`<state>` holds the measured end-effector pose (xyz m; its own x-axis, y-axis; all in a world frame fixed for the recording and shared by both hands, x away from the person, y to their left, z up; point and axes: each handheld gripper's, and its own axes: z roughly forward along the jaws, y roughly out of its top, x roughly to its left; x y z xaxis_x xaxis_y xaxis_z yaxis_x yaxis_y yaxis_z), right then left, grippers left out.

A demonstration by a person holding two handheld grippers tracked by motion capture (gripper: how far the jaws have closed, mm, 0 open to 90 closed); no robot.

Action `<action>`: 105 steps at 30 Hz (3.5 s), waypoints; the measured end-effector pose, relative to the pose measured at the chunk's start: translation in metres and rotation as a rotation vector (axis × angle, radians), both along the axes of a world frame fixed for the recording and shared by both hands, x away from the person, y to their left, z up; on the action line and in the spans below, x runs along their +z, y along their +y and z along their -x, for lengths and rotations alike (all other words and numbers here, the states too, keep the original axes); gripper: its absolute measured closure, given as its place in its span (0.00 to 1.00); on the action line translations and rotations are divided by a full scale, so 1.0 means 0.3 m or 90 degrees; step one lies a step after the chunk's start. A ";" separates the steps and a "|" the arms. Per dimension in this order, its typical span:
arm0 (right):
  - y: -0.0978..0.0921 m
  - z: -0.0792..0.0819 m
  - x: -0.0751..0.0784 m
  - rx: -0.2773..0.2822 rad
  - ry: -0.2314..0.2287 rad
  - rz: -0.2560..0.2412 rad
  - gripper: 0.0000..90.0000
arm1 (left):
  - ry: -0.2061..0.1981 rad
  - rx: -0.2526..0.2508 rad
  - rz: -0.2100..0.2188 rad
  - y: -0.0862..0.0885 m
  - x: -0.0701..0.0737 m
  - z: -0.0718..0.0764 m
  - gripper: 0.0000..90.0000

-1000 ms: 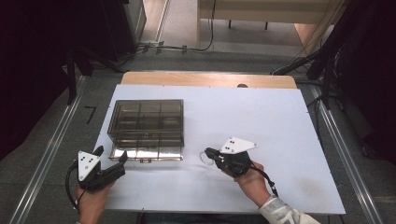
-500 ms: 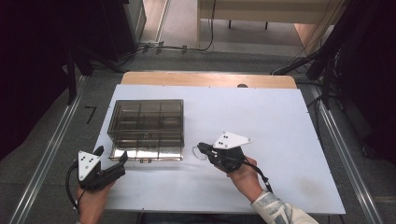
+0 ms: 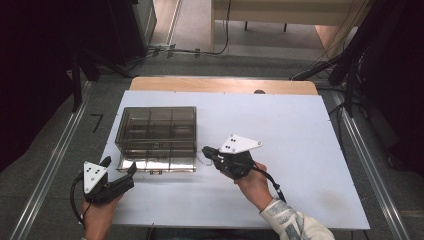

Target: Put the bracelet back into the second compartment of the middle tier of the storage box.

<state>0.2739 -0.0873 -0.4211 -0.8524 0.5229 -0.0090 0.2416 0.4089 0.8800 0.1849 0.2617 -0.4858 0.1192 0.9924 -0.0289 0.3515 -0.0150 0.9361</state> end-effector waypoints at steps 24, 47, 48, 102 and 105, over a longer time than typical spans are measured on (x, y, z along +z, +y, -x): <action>0.117 -0.008 0.038 0.032 -0.015 -0.013 0.94 | 0.000 -0.005 -0.002 -0.002 0.000 -0.002 0.19; 0.226 -0.024 0.024 0.051 -0.011 -0.016 0.94 | 0.001 -0.011 -0.001 -0.005 -0.001 -0.005 0.19; 0.230 -0.024 0.023 0.051 -0.009 -0.018 0.94 | 0.001 -0.012 -0.002 -0.005 -0.001 -0.005 0.19; 0.402 -0.040 -0.032 0.093 0.002 -0.007 0.94 | 0.003 -0.021 0.002 -0.016 -0.006 -0.012 0.19; 0.408 -0.038 -0.034 0.095 0.002 -0.006 0.94 | 0.003 -0.022 0.002 -0.016 -0.006 -0.012 0.19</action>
<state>0.2854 0.0350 -0.4314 -0.9204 0.3911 -0.0012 0.1824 0.4319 0.8833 0.1885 0.2570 -0.4875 0.1527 0.9877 -0.0324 0.3551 -0.0242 0.9345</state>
